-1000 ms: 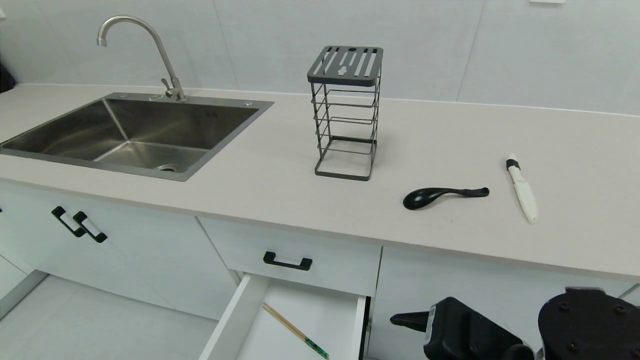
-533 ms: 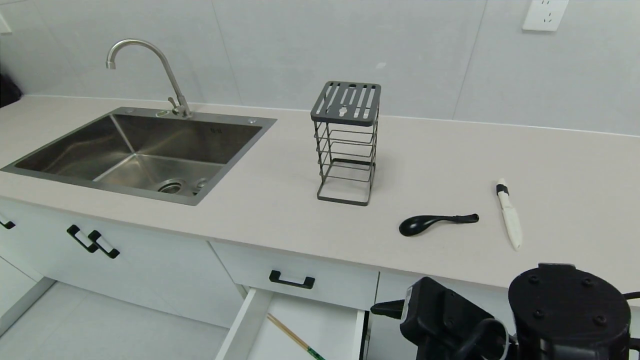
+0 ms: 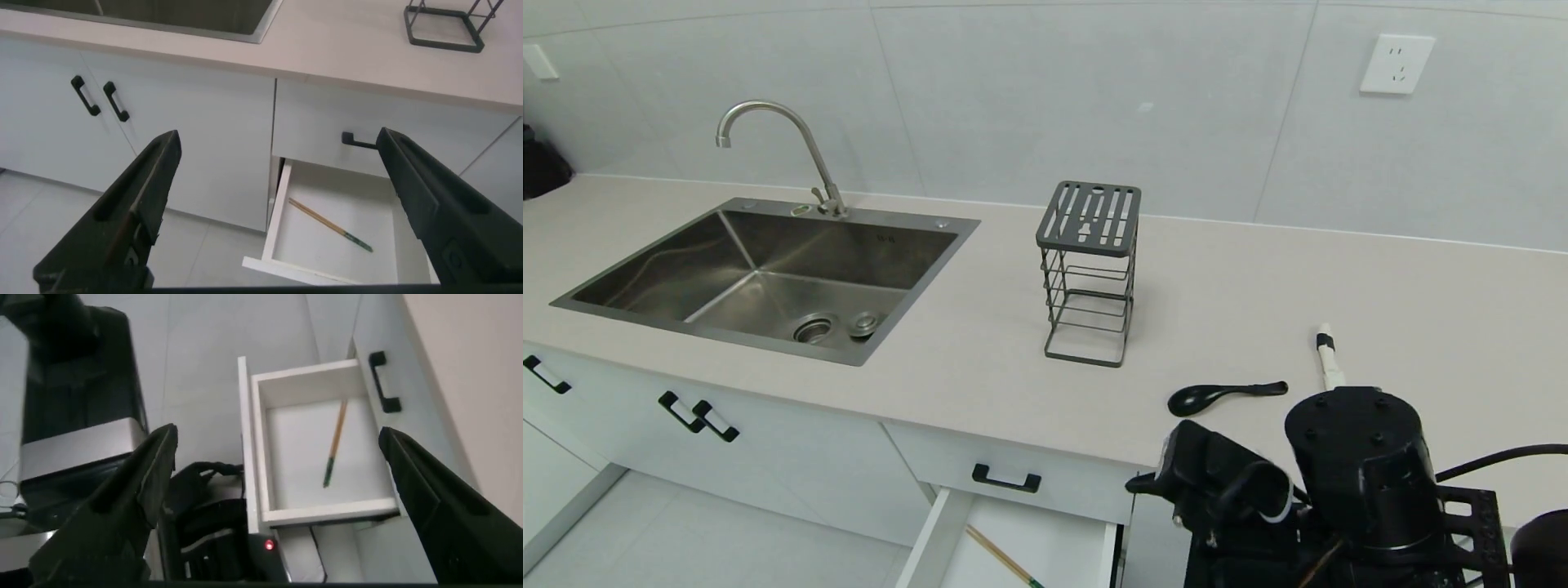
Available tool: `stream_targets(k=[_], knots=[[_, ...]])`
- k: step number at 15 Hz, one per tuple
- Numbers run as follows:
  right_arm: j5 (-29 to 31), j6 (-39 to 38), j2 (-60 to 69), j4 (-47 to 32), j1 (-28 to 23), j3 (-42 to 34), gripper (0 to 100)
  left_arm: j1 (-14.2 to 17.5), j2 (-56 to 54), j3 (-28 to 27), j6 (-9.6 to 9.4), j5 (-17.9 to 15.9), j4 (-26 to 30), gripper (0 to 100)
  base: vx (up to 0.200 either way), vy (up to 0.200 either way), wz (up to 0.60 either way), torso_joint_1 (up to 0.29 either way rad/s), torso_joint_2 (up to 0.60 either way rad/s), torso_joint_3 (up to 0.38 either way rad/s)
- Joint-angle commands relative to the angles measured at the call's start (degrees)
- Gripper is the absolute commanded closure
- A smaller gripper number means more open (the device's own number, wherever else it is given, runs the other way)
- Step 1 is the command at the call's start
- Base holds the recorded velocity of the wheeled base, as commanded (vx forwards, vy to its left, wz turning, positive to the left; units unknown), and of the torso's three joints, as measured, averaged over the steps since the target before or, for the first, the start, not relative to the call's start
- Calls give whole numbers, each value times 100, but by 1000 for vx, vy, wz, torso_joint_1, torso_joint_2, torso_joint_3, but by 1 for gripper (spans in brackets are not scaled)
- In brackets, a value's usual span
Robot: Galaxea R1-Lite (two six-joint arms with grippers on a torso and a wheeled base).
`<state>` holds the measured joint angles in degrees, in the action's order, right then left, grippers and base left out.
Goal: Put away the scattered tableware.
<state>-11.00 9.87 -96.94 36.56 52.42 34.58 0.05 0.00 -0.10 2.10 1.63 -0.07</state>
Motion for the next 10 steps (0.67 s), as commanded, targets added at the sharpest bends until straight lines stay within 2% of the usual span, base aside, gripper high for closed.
stream_targets(k=[1, 3, 7, 9, 10], knots=[[291, -12, -106, 35, -505, -4, 0, 4, 0, 1, 1, 4, -1, 0, 0, 0, 0, 56, -90, -41], [317, 15, -106, 44, -970, -31, 0, 4, 0, 1, 1, 4, -1, 0, 0, 0, 0, 0, 0, 0], [309, 102, -132, 53, -1243, -83, 0, 4, 0, 1, 1, 4, -1, 0, 0, 0, 0, 0, 0, 0], [150, 656, -194, 53, -1911, -57, 0, 4, 0, 1, 1, 4, -1, 0, 0, 0, 0, 0, 0, 0], [-87, 1025, -246, 53, -2403, -13, 0, 4, 0, 1, 1, 4, -1, 0, 0, 0, 0, 0, 0, 0]])
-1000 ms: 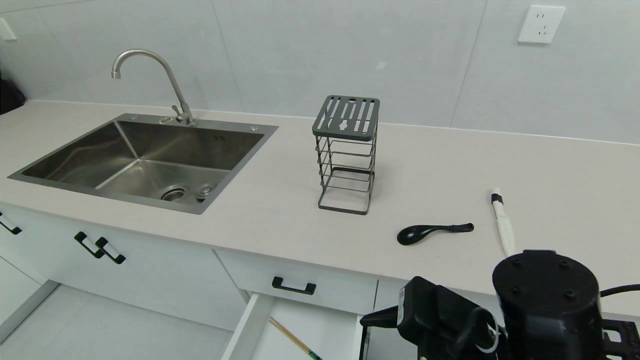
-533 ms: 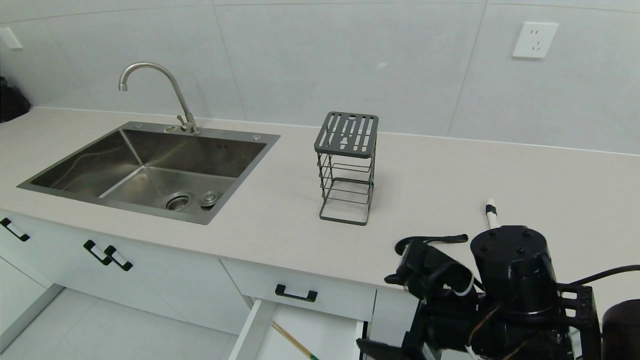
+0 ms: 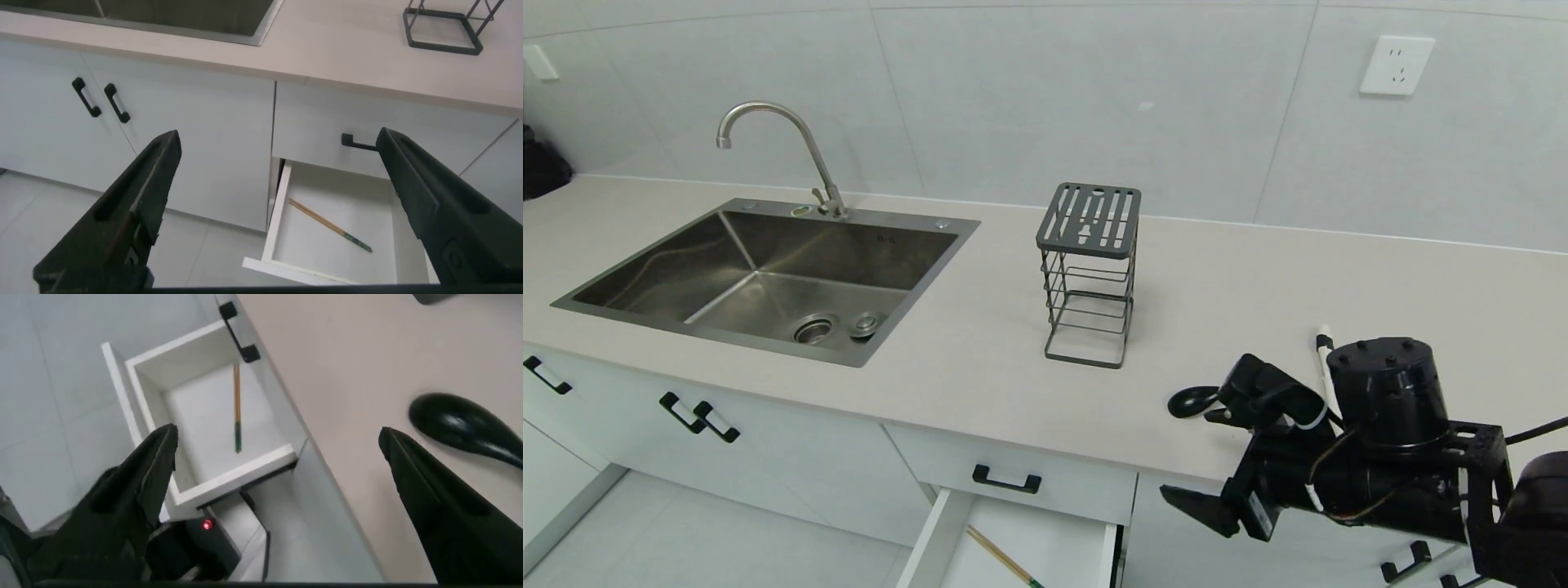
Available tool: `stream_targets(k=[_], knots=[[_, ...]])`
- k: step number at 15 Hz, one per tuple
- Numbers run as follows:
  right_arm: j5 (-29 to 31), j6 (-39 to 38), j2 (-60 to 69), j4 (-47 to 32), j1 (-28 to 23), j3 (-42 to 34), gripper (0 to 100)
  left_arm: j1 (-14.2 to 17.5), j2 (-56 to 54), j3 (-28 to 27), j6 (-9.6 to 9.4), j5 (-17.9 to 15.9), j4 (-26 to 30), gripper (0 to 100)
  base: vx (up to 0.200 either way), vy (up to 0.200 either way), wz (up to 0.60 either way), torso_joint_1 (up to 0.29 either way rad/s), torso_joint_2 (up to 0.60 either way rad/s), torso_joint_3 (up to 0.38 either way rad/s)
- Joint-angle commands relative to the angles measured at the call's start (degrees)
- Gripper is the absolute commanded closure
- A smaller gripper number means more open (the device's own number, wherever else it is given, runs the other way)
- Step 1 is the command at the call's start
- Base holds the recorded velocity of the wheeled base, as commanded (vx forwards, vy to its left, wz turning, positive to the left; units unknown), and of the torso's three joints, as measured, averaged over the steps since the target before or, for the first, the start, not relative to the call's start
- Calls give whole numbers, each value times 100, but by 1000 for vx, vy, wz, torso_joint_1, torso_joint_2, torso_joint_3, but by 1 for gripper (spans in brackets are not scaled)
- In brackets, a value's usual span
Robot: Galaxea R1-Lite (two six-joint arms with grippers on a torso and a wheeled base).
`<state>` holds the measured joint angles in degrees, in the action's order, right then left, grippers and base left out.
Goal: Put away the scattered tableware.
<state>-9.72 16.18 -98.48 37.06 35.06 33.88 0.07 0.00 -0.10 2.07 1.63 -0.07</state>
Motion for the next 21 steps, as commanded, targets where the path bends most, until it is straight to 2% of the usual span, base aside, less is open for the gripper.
stream_targets(k=[1, 2, 3, 8, 9, 10, 21], knots=[[-250, 439, -102, 3, -729, 66, 0, 1, 0, 1, 4, 4, -1, 0, 0, 0, 0, 0, 0, 0], [-391, 553, -172, 12, -1194, 119, 0, 1, 0, 1, 4, 4, -1, 0, 0, 0, 0, 0, 0, 0], [-417, 500, -225, 12, -1309, 154, 0, -7, 0, 1, 4, 4, -1, 0, 0, 0, 0, 0, 0, 0], [-496, 474, -884, 109, -1608, 805, 0, 1, 0, 1, 4, 4, -1, 0, 0, 0, 0, 0, 0, 0], [-593, 474, -963, 117, -1643, 857, 0, 1, 0, 1, 4, 4, -1, 0, 0, 0, 0, 0, 0, 0], [-997, 500, -1121, 161, -1748, 884, 0, 1, 0, 1, 4, 4, -1, 0, 0, 0, 0, 0, 0, 0], [-1076, 571, -1561, 363, -1792, 928, 0, 1, 0, 1, 4, 4, -1, 0, 0, 0, 0, 0, 0, 0]])
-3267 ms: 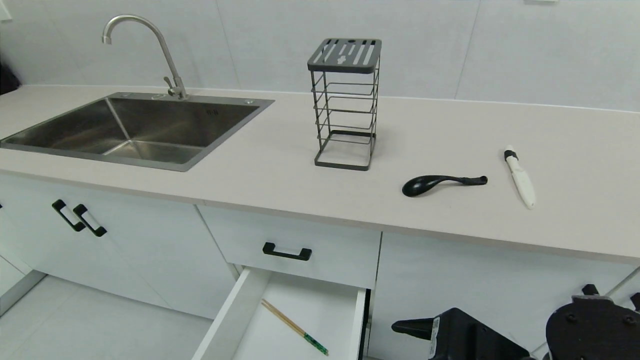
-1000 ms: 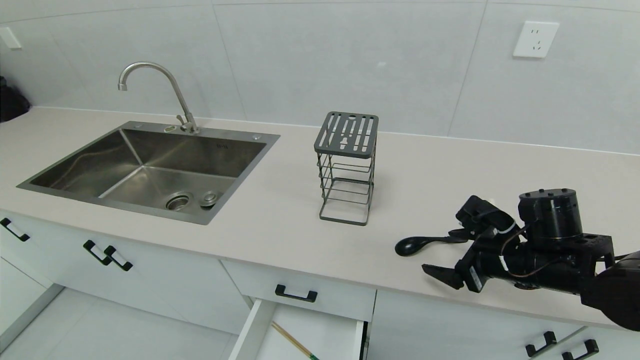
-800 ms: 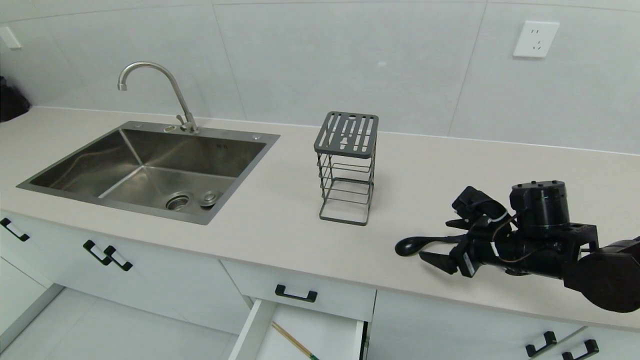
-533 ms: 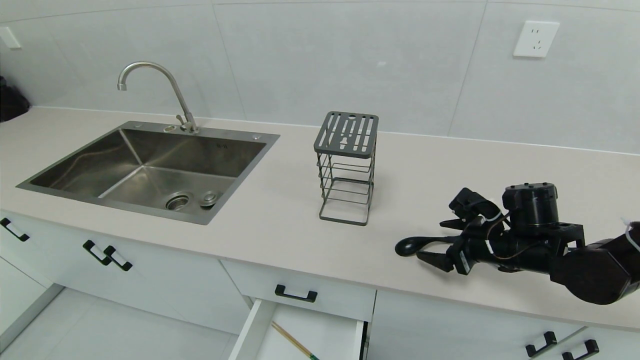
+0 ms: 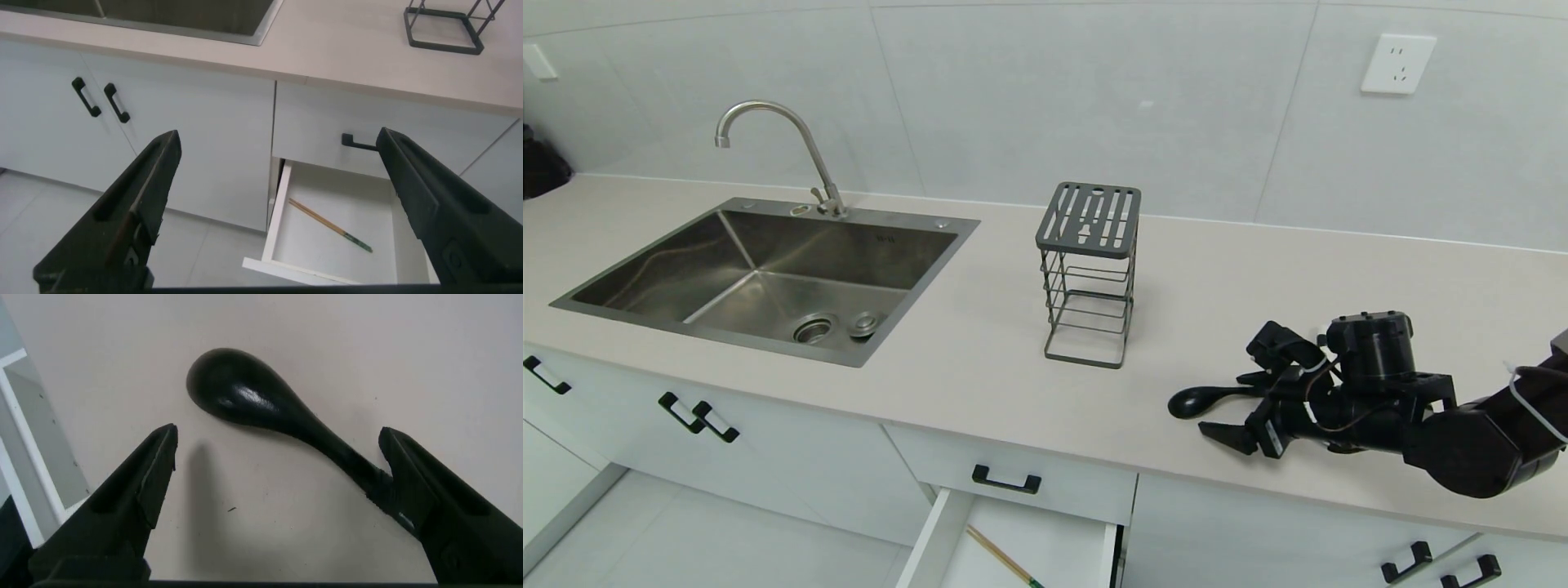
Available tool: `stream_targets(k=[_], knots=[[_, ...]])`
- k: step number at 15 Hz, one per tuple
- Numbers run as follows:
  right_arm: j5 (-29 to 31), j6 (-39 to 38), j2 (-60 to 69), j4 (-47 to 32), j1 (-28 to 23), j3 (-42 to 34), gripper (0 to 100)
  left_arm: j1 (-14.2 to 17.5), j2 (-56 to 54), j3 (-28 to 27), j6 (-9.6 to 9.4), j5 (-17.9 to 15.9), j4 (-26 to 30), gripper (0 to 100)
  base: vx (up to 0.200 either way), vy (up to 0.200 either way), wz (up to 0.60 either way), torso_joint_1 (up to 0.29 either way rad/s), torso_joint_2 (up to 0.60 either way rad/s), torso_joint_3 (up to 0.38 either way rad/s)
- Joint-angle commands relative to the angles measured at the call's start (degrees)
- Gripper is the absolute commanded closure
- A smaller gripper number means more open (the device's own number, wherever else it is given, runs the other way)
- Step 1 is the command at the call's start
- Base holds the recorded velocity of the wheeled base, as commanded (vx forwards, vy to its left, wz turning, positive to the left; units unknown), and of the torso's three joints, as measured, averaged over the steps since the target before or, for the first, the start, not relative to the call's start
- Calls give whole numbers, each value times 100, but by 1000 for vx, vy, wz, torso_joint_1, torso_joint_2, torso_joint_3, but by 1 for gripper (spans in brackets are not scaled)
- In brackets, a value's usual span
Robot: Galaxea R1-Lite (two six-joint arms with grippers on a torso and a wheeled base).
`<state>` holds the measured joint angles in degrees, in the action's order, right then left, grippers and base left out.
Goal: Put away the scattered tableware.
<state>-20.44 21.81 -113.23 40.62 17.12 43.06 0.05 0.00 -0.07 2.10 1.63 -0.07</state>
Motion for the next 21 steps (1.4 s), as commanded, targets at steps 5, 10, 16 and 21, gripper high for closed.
stream_targets(k=[5, 10, 16, 21], knots=[[-3, 78, -209, 7, 11, 194, 100, 4, 0, -1, 1, 4, -1, 0, 0, 0, 0, 0, 0, 0], [-3, 175, -86, 7, 37, 159, 100, 4, 0, -1, 1, 4, -1, 0, 0, 0, 0, 0, 0, 0], [32, 175, 802, 69, 635, -289, 100, 4, 0, -1, 1, 4, -1, 0, 0, 0, 0, 0, 0, 0], [32, 166, 1488, 69, 1154, -1063, 100, 4, 0, -1, 1, 4, -1, 0, 0, 0, 0, 0, 0, 0]])
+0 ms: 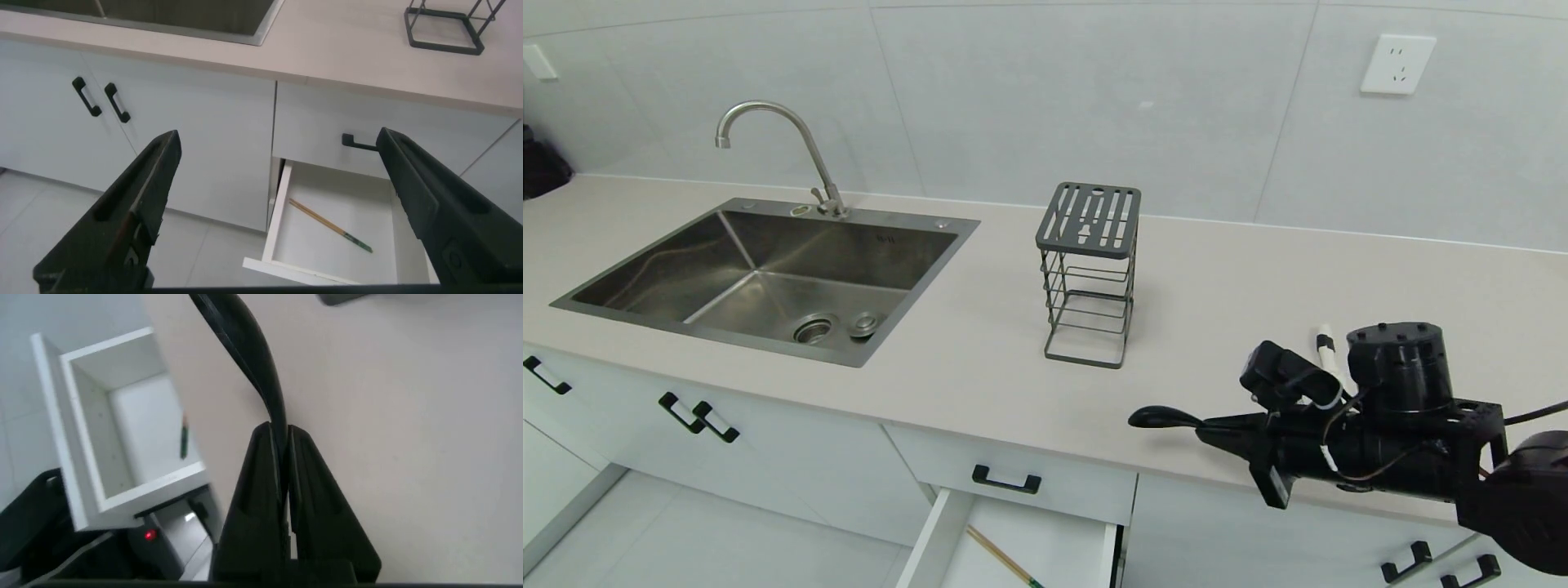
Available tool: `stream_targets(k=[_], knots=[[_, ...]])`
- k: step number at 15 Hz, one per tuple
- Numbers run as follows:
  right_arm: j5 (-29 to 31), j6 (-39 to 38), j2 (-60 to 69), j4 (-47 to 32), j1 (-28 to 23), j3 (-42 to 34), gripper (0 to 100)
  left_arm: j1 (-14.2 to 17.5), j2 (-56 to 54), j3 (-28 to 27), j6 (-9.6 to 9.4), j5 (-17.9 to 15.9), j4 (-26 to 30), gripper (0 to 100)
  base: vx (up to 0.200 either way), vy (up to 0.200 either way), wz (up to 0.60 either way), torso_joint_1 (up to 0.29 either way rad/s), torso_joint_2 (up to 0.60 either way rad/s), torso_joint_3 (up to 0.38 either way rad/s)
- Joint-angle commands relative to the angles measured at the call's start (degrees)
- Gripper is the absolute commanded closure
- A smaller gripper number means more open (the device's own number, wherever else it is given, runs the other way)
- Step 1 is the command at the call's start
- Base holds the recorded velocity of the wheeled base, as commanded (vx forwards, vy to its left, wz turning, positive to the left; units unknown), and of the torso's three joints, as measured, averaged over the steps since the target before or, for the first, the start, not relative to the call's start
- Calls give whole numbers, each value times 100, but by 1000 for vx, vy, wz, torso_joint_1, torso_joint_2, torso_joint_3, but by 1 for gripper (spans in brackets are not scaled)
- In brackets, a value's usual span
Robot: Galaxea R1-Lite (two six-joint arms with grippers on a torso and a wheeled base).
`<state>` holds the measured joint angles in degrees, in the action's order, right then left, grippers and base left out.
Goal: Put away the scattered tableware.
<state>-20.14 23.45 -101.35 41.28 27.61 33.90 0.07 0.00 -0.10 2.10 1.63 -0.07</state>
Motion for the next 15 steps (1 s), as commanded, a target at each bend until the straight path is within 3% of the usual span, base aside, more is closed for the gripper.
stream_targets(k=[1, 11, 13, 15], knots=[[1, 1, 450, 3, 192, -279, 100, 1, 0, 1, 1, 4, -1, 0, 0, 0, 0, 0, 0, 0], [19, -60, 617, -6, 1299, -446, 100, 1, 0, 1, 1, 4, -1, 0, 0, 0, 0, 0, 0, 0], [72, -447, 546, 3, 1537, -384, 100, -7, 0, 1, 1, 4, -1, 0, 0, 0, 0, 0, 0, 0], [696, -1247, 520, 12, 2108, -279, 100, 1, 0, 1, 1, 4, -1, 0, 0, 0, 0, 0, 0, 0]])
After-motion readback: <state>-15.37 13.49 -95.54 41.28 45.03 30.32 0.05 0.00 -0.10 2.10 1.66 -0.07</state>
